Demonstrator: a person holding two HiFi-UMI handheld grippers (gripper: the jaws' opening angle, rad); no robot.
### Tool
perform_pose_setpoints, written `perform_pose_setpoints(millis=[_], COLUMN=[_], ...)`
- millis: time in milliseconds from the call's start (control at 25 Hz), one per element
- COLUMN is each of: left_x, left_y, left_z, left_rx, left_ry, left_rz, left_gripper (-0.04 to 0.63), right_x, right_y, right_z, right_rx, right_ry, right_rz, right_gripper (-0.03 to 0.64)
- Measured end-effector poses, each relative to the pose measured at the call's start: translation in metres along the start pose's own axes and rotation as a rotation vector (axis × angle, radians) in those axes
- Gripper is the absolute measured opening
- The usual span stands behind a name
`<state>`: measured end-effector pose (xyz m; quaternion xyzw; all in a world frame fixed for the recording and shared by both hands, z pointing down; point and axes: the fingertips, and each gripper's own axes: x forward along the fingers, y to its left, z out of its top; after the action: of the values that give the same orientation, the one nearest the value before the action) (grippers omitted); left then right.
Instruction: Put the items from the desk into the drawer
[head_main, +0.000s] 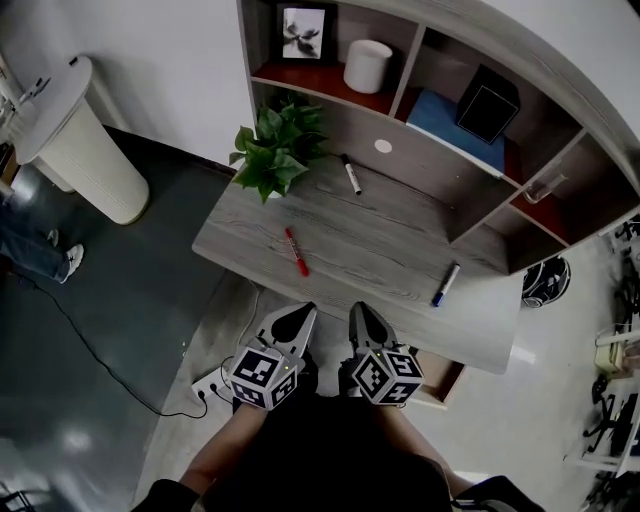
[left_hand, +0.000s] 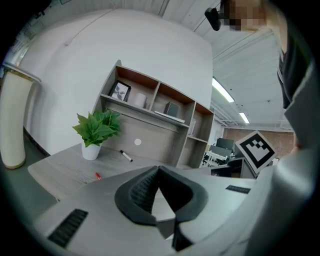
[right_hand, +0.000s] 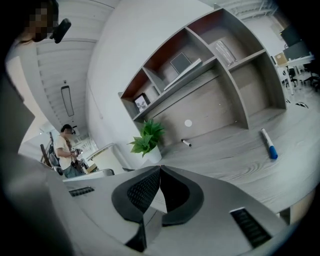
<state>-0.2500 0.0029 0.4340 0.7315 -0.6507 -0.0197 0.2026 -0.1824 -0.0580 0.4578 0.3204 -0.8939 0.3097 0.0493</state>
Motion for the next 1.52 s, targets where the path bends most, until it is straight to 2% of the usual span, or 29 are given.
perform_pose_setpoints(millis=[200,320,560,680,920,1000,1040,1120,1360,1520], left_x=[0.019,0.028,0.042,0.047,0.054,0.056,0.057,0.06,0.068,0.068], left_y=[0.034,0.052,0.097,0.117,0.153,0.162,0.165,0.172,0.187,0.192], left_z=[0.012,0.015,0.011,0.007,-0.012,-0.019,-0.021,-0.023,-0.032,-0.036], left_rx=[0.01,0.016,0.025,0.027,0.024,0.008,-0.005,-0.029,-0.07,-0.1], left_ry=[0.029,0.045,0.113,0.136,0.189,0.203,0.206,0.204,0.224,0.23], left_rz=[-0.003,-0.011,0.025,0.039,0.057,0.062,0.063,0.061,0.076,0.085], left_gripper=[-0.011,-0.011,-0.011,-0.011,-0.011,-0.011,-0.009,-0.009,-0.009,-0.009], right_x=[0.033,0.054,0.097,0.118,0.16,0.171,0.175,0.184,0.203,0.206], right_y=[0.003,0.006,0.017,0.022,0.026,0.027,0.027,0.024,0.003,-0.004], right_z=[0.006,-0.002,-0.02,-0.031,-0.064,-0.079,-0.085,-0.094,-0.12,-0.126], right_rx=[-0.015,-0.035,-0.079,-0.106,-0.191,-0.235,-0.263,-0.305,-0.334,-0.426], right_ry=[0.02,0.082,0.195,0.259,0.405,0.472,0.498,0.535,0.673,0.707], right_rz=[-0.031,-0.043,-0.039,-0.033,-0.024,-0.018,-0.019,-0.036,-0.155,-0.196], right_gripper=[0.006,0.006,0.026,0.075,0.112,0.195,0.195,0.196,0.195,0.167])
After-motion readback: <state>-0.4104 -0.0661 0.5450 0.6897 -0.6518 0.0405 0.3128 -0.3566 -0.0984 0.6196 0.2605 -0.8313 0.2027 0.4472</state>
